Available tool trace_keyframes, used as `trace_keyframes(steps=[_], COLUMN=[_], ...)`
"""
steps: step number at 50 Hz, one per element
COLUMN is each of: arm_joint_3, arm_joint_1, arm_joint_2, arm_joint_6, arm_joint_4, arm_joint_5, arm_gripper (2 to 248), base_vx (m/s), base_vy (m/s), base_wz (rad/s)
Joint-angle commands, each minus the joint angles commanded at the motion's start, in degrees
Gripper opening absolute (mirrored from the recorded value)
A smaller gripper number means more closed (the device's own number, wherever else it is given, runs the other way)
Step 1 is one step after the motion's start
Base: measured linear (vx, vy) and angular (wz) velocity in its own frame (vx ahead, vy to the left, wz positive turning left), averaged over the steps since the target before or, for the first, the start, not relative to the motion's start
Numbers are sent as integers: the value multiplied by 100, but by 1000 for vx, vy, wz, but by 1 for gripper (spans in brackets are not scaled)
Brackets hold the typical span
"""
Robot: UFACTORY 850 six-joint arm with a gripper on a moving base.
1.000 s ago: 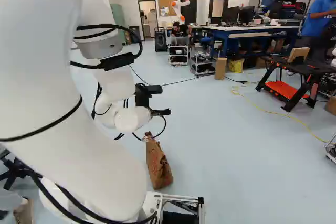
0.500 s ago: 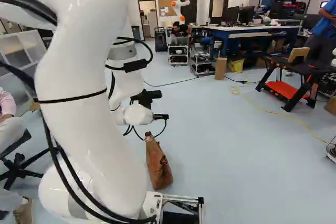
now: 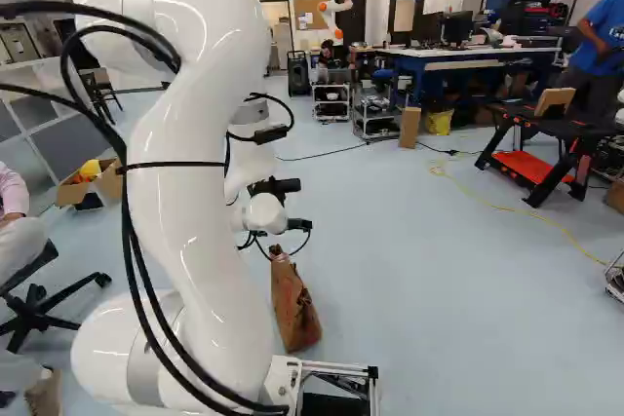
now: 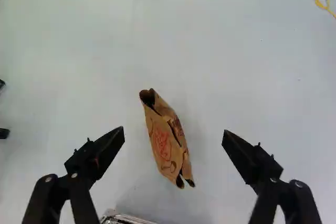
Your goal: Pick up the grocery bag from the ground
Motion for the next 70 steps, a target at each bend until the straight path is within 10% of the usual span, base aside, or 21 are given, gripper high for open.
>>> trace_keyframes(steps=[70], arm_joint_3=[-3218], arm_joint_1=[-5], arm_joint_2=[-3524], arm_joint_6=[0], arm_joint_4=[-109], arm_joint_5=[-1466], arm_gripper=[247], base_vx=[0], base_vy=[0], base_wz=[0])
